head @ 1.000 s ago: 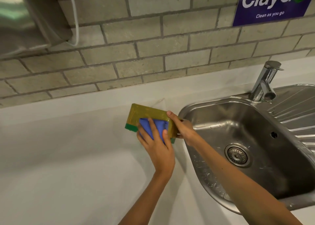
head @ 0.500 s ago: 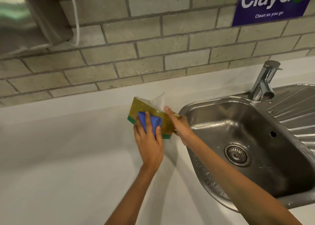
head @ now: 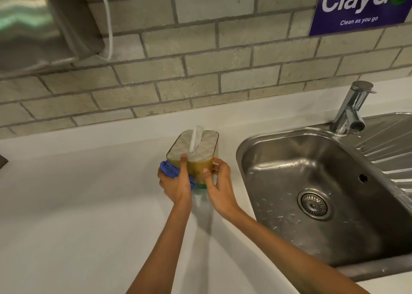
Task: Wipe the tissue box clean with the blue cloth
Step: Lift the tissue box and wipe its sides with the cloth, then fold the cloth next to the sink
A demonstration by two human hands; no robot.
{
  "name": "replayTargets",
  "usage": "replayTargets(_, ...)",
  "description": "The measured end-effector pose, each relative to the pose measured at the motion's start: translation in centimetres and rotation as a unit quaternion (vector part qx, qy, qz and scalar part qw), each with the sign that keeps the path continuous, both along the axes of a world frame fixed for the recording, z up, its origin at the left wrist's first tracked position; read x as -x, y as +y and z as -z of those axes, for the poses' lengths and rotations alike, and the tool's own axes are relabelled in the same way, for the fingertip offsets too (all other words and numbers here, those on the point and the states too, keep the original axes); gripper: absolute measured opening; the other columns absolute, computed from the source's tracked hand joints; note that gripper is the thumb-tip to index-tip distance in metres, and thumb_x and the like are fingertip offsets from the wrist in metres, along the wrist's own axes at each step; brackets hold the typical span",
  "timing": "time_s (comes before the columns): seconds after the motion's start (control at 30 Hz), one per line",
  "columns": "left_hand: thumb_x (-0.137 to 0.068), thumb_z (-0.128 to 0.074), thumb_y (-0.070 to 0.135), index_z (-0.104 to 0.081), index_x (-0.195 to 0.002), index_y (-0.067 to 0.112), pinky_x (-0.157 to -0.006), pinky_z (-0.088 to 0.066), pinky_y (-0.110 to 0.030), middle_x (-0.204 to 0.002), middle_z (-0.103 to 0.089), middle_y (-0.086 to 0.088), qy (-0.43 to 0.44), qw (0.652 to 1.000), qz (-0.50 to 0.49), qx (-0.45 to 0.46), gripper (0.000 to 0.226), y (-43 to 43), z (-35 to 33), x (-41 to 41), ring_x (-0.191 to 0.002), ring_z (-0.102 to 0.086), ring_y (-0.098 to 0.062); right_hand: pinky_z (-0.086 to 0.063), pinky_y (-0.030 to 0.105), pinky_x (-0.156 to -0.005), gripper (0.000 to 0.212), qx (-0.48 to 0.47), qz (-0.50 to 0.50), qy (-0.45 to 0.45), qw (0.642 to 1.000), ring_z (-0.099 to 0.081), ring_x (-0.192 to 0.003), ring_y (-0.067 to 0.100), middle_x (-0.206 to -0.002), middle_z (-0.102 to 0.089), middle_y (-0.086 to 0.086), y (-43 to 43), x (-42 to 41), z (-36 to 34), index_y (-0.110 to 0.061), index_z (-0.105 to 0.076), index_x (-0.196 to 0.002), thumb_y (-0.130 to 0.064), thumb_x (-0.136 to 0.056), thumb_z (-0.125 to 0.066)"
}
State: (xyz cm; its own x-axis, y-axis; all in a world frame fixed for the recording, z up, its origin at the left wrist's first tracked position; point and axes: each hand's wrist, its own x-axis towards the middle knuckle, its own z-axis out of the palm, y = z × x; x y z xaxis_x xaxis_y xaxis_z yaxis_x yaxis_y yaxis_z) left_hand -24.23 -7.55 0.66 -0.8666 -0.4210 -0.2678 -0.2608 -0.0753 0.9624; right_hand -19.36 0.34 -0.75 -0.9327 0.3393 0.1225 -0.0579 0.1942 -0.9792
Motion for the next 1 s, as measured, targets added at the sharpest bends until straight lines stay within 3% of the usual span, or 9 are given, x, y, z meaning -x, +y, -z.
replayTargets(0.13, -0.074, -0.072, 0.035, -0.037, -0.136, 0.015, -0.092, -0.051, -0.041, -0.129, -0.053, -0.015, -0.026, 0.998, -0.023, -0.051, 0.074, -0.4, 0.5, 0.3, -0.107, -0.06, -0.032, -0.034, -0.006, -0.08, 0.045, -0.009, -0.017, -0.004, 1.0, -0.04, -0.112, 0.007, -0.127, -0.036, 0.004, -0.6, -0.4, 0.9, -0.007, -0.031, -0.132, -0.026, -0.094, -0.046)
replayTargets(0.4, -0.085, -0.063, 0.016, -0.045, -0.125, 0.002, -0.079, -0.051, -0.034, -0.116, -0.062, -0.02, -0.02, 0.996, -0.07, -0.05, 0.046, 0.0, -0.1, 0.2, -0.097, -0.064, -0.033, -0.036, -0.004, -0.078, 0.047, -0.023, -0.021, -0.001, 1.0, -0.043, -0.111, 0.013, -0.127, -0.04, 0.013, -1.2, -0.8, 2.2, -0.002, -0.031, -0.133, -0.019, -0.093, -0.048)
replayTargets(0.53, -0.09, -0.056, 0.013, -0.051, -0.104, 0.006, -0.056, -0.046, -0.02, -0.072, -0.055, -0.003, -0.024, 0.995, -0.061, -0.07, 0.016, -0.6, -1.0, -1.1, -0.061, -0.059, -0.015, -0.035, -0.002, -0.082, 0.047, -0.009, -0.038, -0.013, 0.999, -0.041, -0.117, 0.013, -0.13, -0.038, 0.007, -0.4, -0.8, 1.9, -0.007, -0.03, -0.136, -0.022, -0.094, -0.047)
replayTargets(0.6, -0.089, -0.057, 0.019, -0.052, -0.086, 0.01, -0.063, -0.047, -0.029, -0.074, -0.054, -0.003, -0.054, 0.989, -0.039, -0.133, 0.011, -1.4, -1.1, -2.8, -0.072, -0.056, -0.022, -0.036, 0.007, -0.089, 0.045, -0.009, -0.035, -0.018, 0.999, -0.041, -0.116, 0.011, -0.128, -0.039, 0.002, 0.2, -1.4, 1.6, -0.012, -0.034, -0.134, -0.025, -0.094, -0.048)
replayTargets(0.67, -0.089, -0.055, 0.034, -0.055, -0.093, 0.011, -0.079, -0.049, -0.038, -0.089, -0.059, -0.01, -0.117, 0.968, 0.019, -0.221, 0.023, -2.2, -0.8, -4.3, -0.088, -0.057, -0.027, -0.04, 0.02, -0.09, 0.04, -0.016, -0.018, -0.025, 0.999, -0.046, -0.11, 0.011, -0.121, -0.046, 0.0, 0.9, -2.4, 1.2, -0.017, -0.042, -0.128, -0.027, -0.091, -0.053)
replayTargets(0.77, -0.091, -0.043, 0.05, -0.056, -0.103, 0.011, -0.087, -0.044, -0.043, -0.1, -0.059, -0.012, -0.183, 0.928, 0.139, -0.292, 0.043, -2.6, -1.1, -6.7, -0.094, -0.056, -0.029, -0.046, 0.015, -0.076, 0.035, -0.005, -0.077, -0.055, 0.995, -0.057, -0.099, 0.014, -0.107, -0.06, 0.0, 1.9, -4.1, -0.1, -0.019, -0.055, -0.116, -0.031, -0.084, -0.063)
replayTargets(0.87, -0.096, -0.034, 0.046, -0.053, -0.125, 0.001, -0.088, -0.046, -0.042, -0.12, -0.058, -0.019, -0.178, 0.927, 0.219, -0.246, 0.056, -2.1, -1.8, -8.1, -0.097, -0.057, -0.029, -0.051, 0.019, -0.077, 0.029, 0.023, -0.168, -0.128, 0.977, -0.065, -0.094, 0.018, -0.102, -0.067, 0.004, 2.3, -5.7, -1.4, -0.022, -0.062, -0.105, -0.036, -0.08, -0.067)
replayTargets(0.93, -0.096, -0.038, 0.04, -0.053, -0.124, -0.005, -0.086, -0.049, -0.043, -0.122, -0.059, -0.023, -0.175, 0.935, 0.271, -0.146, 0.055, -1.5, -2.6, -8.8, -0.1, -0.06, -0.033, -0.054, 0.027, -0.081, 0.018, 0.076, -0.192, -0.146, 0.967, -0.067, -0.093, 0.02, -0.097, -0.07, 0.005, 2.6, -6.7, -1.7, -0.023, -0.066, -0.095, -0.035, -0.082, -0.065)
replayTargets(1.0, -0.095, -0.045, 0.034, -0.052, -0.12, -0.006, -0.097, -0.049, -0.045, -0.123, -0.06, -0.026, -0.168, 0.935, 0.312, -0.022, 0.048, -1.0, -3.1, -9.4, -0.108, -0.06, -0.036, -0.056, 0.027, -0.081, 0.02, 0.152, -0.205, -0.158, 0.954, -0.069, -0.089, 0.017, -0.091, -0.072, 0.002, 3.2, -7.8, -1.8, -0.02, -0.068, -0.092, -0.036, -0.081, -0.064)
